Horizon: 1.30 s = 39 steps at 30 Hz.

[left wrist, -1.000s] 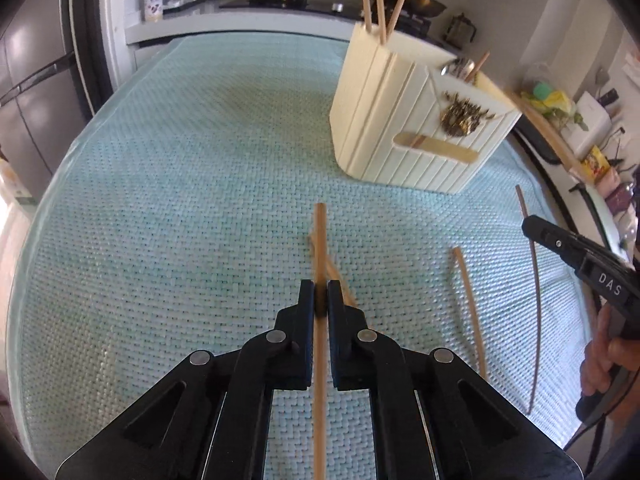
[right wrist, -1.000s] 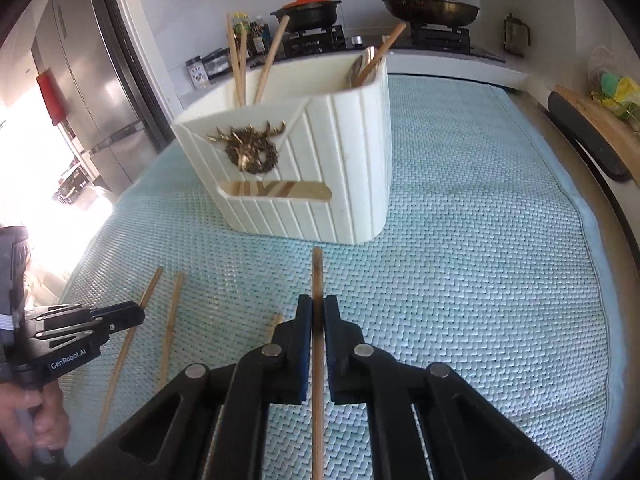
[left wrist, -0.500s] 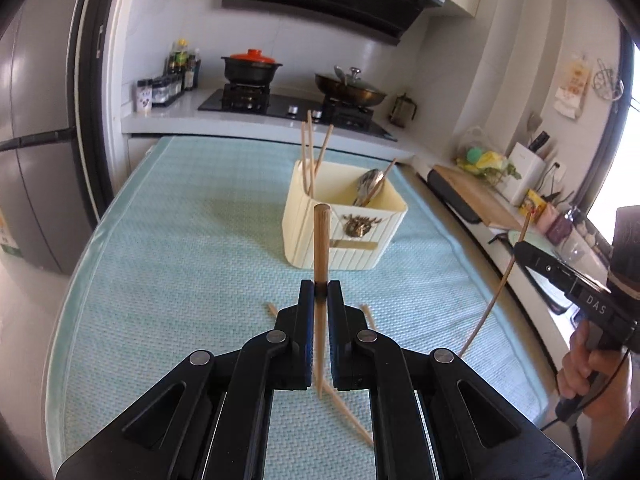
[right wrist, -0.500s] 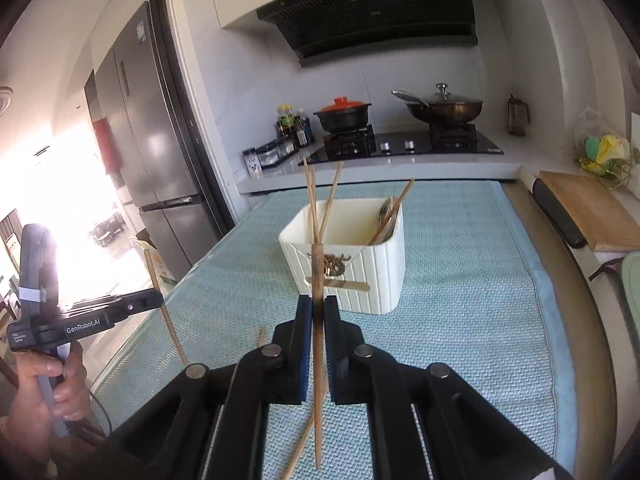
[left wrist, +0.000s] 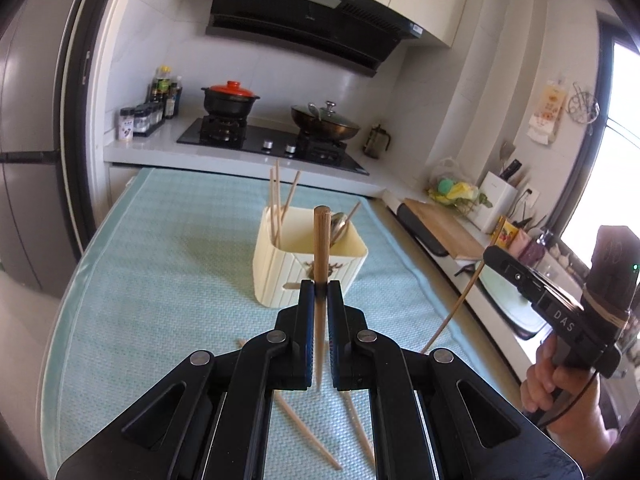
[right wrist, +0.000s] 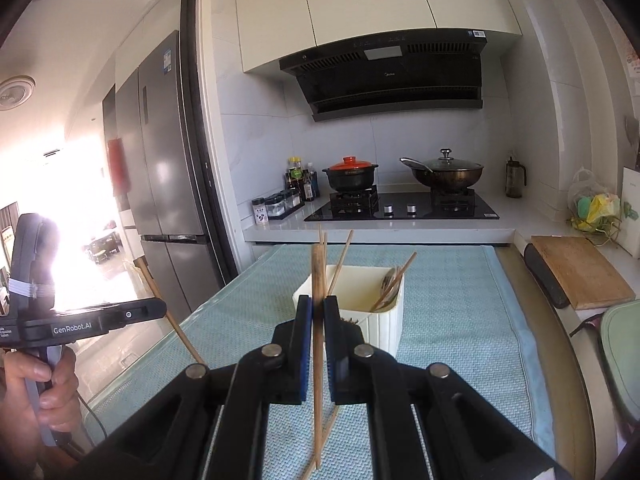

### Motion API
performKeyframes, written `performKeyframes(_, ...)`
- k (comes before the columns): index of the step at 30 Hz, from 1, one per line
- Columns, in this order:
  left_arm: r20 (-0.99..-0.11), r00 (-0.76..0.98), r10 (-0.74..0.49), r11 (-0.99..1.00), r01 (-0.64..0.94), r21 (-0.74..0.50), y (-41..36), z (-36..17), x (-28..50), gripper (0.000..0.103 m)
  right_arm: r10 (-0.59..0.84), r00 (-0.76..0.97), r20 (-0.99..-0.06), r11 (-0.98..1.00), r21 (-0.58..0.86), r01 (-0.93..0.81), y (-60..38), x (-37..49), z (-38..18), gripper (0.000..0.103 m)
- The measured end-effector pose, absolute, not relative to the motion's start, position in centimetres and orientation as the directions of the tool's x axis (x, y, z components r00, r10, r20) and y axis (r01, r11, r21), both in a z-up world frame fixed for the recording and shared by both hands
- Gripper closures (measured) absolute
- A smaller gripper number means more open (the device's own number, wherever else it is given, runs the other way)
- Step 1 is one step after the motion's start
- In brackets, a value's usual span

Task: Organize utensils
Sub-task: 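Carry both chopsticks up to the cream holder and lower them inside, then open both tools to release the chopsticks into the holder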

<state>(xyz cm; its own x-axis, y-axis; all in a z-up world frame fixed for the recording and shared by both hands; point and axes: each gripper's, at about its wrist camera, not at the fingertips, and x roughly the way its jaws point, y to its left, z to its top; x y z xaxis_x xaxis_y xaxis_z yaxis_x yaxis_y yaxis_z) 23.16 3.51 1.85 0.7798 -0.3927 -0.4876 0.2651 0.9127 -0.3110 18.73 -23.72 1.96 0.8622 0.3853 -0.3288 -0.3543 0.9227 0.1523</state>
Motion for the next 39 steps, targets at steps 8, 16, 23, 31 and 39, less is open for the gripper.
performKeyframes(8, -0.412, 0.818, -0.401, 0.908, 0.298, -0.293, 3.6, 6.8, 26.1, 0.099, 0.370, 0.894, -0.254, 0.929, 0.125, -0.349, -23.6, 21.7, 5.5, 0.097)
performKeyframes(16, -0.349, 0.864, -0.363, 0.928, 0.301, -0.220, 1.8, 11.8, 33.0, 0.099, 0.339, 0.926, -0.165, 0.940, 0.102, -0.325, -23.0, 28.0, 10.2, 0.097)
performKeyframes(23, -0.426, 0.835, -0.349, 0.935, 0.285, -0.209, -0.7, 9.0, 40.4, 0.099, 0.329, 0.926, -0.185, 0.944, 0.091, -0.317, -21.7, 35.0, 8.9, 0.097)
performKeyframes(31, -0.596, 0.733, -0.328, 0.944, 0.230, -0.237, -1.8, 0.9, 46.2, 0.099, 0.374, 0.844, -0.385, 0.927, 0.174, -0.332, -20.3, 42.3, 1.7, 0.097)
performKeyframes(39, -0.670, 0.698, -0.252, 0.968, 0.168, -0.188, -1.9, -1.6, 47.9, 0.051, 0.339, 0.761, -0.553, 0.941, 0.193, -0.279, -19.4, 46.7, -3.2, 0.077)
